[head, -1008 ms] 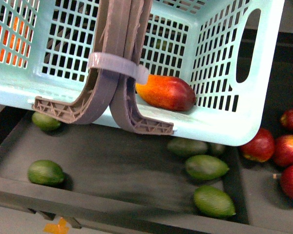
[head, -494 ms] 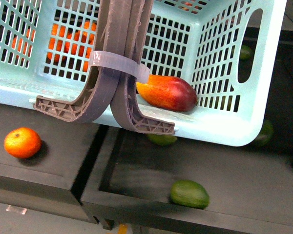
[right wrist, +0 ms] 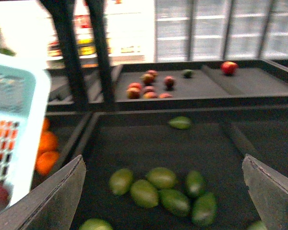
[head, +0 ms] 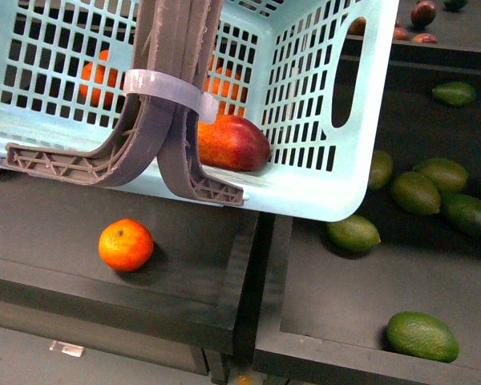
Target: Pick mango and avocado into basket
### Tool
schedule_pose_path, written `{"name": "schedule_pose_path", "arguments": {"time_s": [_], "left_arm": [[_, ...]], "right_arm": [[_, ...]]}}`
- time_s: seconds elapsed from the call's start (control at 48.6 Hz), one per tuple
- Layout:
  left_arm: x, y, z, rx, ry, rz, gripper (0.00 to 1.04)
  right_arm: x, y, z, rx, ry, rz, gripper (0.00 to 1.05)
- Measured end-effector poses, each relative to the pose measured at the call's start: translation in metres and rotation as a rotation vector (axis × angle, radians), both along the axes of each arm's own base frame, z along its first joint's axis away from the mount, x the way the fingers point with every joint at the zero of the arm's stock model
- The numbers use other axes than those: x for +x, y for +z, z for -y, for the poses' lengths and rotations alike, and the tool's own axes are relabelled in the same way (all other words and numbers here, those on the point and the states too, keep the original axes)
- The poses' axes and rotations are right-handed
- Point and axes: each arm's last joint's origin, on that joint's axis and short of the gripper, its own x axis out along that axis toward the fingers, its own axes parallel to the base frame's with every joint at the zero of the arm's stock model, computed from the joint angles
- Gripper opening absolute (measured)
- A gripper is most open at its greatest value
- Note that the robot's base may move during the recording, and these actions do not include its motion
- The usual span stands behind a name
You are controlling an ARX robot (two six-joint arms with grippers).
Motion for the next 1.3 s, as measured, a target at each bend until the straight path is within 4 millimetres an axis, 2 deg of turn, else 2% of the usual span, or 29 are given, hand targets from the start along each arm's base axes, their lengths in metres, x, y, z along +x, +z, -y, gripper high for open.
{"name": "schedule_pose_path", "arguments": {"time_s": [0.062,0.165,0.247,0.329,0.37,0.432,0.514,0.617,0.679,0.823,0.987,1.131,1.296], "left_arm": [[0.000,0.000,0.000,0.000,-0.002,0.000,0.06],[-0.001,0.000,0.001,-0.009,-0.022,-0.006,0.06],[-0.002,0.000,0.003,-0.012,-0.040,-0.008,0.06],[-0.004,0.000,0.006,-0.016,-0.059,-0.011,0.06],[-0.004,0.000,0.006,-0.017,-0.063,-0.012,0.06],[-0.004,0.000,0.006,-0.018,-0.061,-0.012,0.06],[-0.004,0.000,0.005,-0.015,-0.052,-0.010,0.06],[-0.003,0.000,0.004,-0.009,-0.031,-0.006,0.06],[-0.002,0.000,0.003,-0.007,-0.024,-0.005,0.06],[-0.002,0.000,0.003,-0.007,-0.024,-0.005,0.06],[-0.003,0.000,0.004,-0.012,-0.039,-0.009,0.06],[-0.003,0.000,0.004,-0.014,-0.046,-0.009,0.06],[-0.003,0.000,0.004,-0.010,-0.037,-0.007,0.06]], "right_arm": [[0.003,-0.001,0.005,0.036,-0.150,-0.007,0.97],[0.011,-0.001,0.014,0.073,-0.218,-0.019,0.97],[0.027,0.006,0.023,0.092,-0.231,-0.060,0.97],[0.050,0.014,0.033,0.095,-0.250,-0.087,0.97],[0.070,0.015,0.038,0.084,-0.235,-0.131,0.97],[0.101,0.010,0.044,0.058,-0.203,-0.195,0.97],[0.126,0.001,0.050,0.022,-0.168,-0.249,0.97],[0.171,-0.030,0.064,-0.049,-0.068,-0.386,0.97],[0.189,-0.049,0.069,-0.085,0.007,-0.450,0.97],[0.217,-0.086,0.073,-0.152,0.158,-0.556,0.97],[0.255,-0.133,0.067,-0.222,0.316,-0.626,0.97],[0.280,-0.169,0.060,-0.245,0.409,-0.676,0.97],[0.294,-0.198,0.057,-0.234,0.462,-0.712,0.97]]}}
